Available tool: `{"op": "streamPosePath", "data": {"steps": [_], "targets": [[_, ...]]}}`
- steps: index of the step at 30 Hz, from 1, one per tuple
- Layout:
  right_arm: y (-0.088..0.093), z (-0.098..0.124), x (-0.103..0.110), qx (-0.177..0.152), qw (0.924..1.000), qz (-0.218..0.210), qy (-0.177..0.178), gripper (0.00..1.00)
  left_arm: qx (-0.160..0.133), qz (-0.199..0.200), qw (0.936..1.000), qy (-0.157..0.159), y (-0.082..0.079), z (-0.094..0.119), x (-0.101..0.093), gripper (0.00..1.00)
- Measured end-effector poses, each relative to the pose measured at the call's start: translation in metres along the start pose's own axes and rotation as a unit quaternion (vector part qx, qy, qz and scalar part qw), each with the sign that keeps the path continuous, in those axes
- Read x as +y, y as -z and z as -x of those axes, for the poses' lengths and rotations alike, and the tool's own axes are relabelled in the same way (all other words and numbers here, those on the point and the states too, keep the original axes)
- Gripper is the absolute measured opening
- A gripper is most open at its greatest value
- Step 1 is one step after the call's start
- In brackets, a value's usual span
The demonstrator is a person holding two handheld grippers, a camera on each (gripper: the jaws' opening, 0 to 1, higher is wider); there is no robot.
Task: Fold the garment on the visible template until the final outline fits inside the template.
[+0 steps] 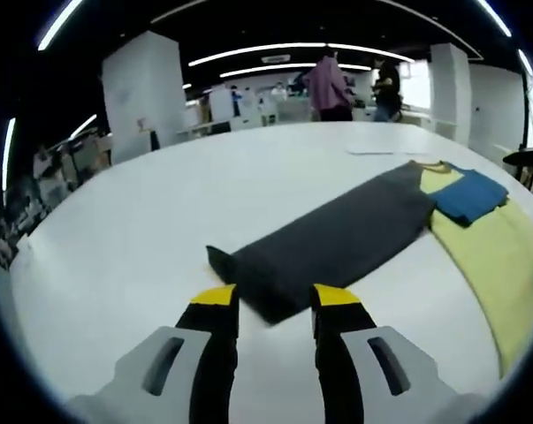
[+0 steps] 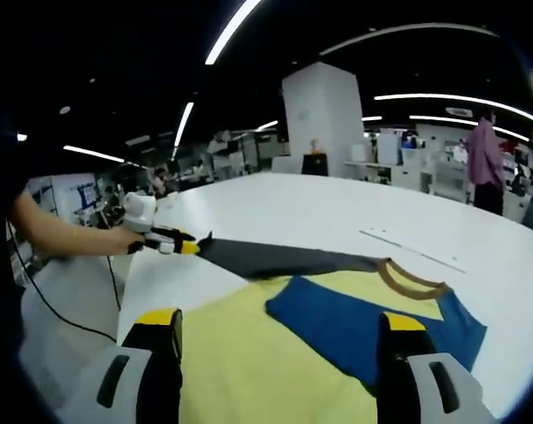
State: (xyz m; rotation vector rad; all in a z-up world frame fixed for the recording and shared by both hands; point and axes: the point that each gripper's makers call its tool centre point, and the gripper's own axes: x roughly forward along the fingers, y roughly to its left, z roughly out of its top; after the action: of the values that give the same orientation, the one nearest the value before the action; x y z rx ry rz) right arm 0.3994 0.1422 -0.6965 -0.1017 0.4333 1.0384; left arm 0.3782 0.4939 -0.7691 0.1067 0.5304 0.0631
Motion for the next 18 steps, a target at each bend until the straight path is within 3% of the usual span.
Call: {"op": "streamPosePath", "data": {"steps": [4,8,10,18], "targets": [[-0.003,0.001,0.003,-0.005,1.0,0.0,-0.001,0.9,0.004,0.013,0.9999,-0.011,0.003,-0.004,0.005,0.19],[-0.004,0.002,0.005,-0.008,1.0,-0.001,-0.003,0.9,0.02,0.015,0.9995,-0.018,0.008,-0.006,0.009,0.03],[-0.004,0.003,0.006,-0.008,1.0,-0.002,-0.003,0.9,0.019,0.011,0.9996,-0.017,0.008,-0.007,0.01,0.02],[-0.007,0.009,0.007,-0.016,0.9999,-0.002,0.003,0.92,-0.008,0.062,0.998,-0.011,-0.003,-0.008,0.01,0.01]]}}
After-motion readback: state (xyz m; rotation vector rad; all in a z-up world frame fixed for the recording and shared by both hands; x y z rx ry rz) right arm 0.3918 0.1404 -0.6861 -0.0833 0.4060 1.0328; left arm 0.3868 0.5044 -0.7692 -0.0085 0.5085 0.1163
